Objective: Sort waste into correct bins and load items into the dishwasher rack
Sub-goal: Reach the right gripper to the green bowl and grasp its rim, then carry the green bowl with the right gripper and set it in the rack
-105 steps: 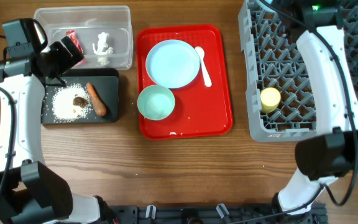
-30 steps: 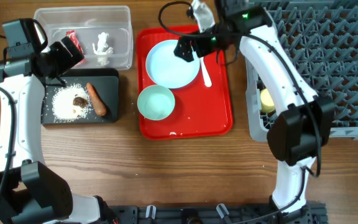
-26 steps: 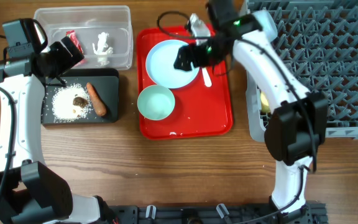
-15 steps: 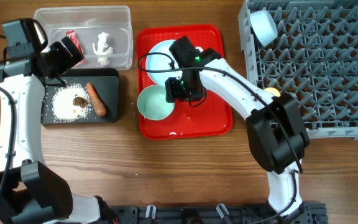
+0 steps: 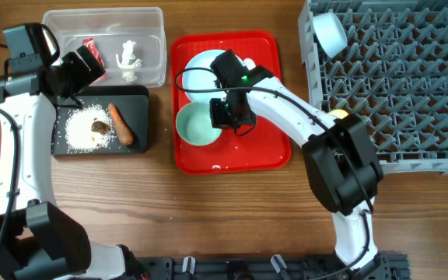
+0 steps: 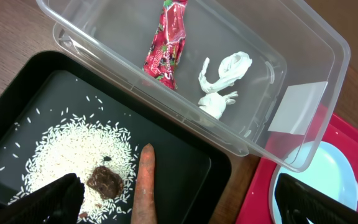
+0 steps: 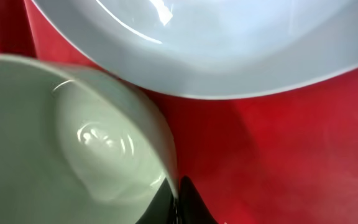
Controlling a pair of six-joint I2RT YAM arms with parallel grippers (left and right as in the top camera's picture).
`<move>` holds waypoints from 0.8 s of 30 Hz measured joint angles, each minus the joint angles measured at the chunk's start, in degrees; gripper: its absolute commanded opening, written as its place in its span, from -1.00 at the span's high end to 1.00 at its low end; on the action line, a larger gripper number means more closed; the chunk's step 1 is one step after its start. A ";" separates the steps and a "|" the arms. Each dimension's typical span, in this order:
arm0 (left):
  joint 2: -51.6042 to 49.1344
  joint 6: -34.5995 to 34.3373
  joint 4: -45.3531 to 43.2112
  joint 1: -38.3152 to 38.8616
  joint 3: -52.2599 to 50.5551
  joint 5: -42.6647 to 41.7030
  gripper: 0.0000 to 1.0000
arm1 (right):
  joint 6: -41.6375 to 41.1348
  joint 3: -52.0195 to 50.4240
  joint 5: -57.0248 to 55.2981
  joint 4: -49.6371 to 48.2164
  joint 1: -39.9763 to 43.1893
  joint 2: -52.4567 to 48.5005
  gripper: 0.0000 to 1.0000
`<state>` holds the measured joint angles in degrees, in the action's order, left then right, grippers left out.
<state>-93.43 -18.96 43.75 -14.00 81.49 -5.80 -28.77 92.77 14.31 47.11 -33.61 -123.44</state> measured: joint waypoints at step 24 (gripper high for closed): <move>0.00 0.00 0.00 0.00 0.00 0.00 -1.00 | 2.08 1.18 -60.59 19.23 21.73 26.12 0.91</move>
<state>-93.43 -18.96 43.75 -14.00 81.49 -5.80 -26.70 93.95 -46.28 66.35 -11.88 -97.32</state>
